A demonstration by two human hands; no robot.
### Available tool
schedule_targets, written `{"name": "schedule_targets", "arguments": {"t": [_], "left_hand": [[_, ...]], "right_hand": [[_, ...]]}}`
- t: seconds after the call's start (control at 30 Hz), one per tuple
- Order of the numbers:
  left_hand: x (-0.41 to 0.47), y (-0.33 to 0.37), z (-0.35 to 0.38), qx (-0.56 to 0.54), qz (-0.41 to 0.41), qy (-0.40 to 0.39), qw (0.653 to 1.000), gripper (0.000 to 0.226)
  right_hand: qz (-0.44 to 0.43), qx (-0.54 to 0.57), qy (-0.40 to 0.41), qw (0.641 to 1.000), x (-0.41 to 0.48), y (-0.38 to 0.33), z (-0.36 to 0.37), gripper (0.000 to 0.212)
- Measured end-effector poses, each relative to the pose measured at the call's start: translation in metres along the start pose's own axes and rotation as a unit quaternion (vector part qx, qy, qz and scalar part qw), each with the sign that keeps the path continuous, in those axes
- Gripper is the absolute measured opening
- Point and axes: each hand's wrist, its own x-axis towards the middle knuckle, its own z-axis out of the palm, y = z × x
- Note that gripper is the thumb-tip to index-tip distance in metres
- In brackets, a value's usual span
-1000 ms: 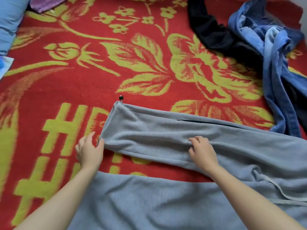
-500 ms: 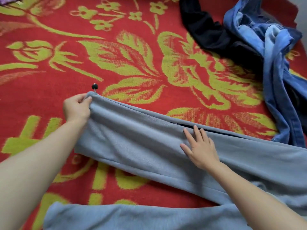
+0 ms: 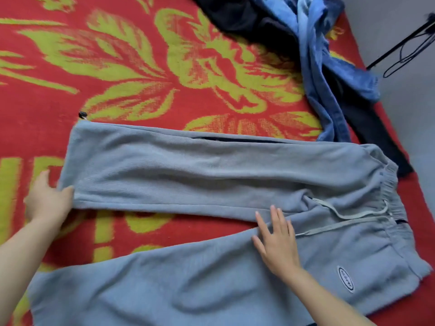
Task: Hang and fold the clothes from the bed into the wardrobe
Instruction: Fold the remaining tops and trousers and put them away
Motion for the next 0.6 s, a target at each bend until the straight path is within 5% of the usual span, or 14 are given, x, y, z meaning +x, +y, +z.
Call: {"name": "schedule_targets", "arguments": {"t": [0.1,0.2,0.37,0.43,0.6], "left_hand": [[0.012,-0.032,-0.003,-0.012,-0.021,0.016,1.000,0.064],[-0.088,0.026,-0.037,-0.004,-0.020,0.041,0.999,0.069],[-0.212,0.008,-0.032,0.076,-0.058,0.012,0.995,0.069],[-0.257,-0.004,-0.020,0.098,-0.027,0.007,0.995,0.069],[-0.341,-0.003,0.015,0.134,0.082,-0.070,0.985,0.075]], "right_hand": [[0.023,-0.001,-0.023,0.999,-0.050,0.010,0.006,0.046],[0.069,0.028,-0.068,0.995,-0.088,0.016,0.006,0.055],[0.129,0.050,-0.131,0.982,-0.131,0.022,0.004,0.079],[0.138,0.060,-0.124,0.981,-0.144,0.023,0.003,0.096],[0.108,0.044,-0.110,0.987,-0.154,0.042,-0.006,0.098]]}}
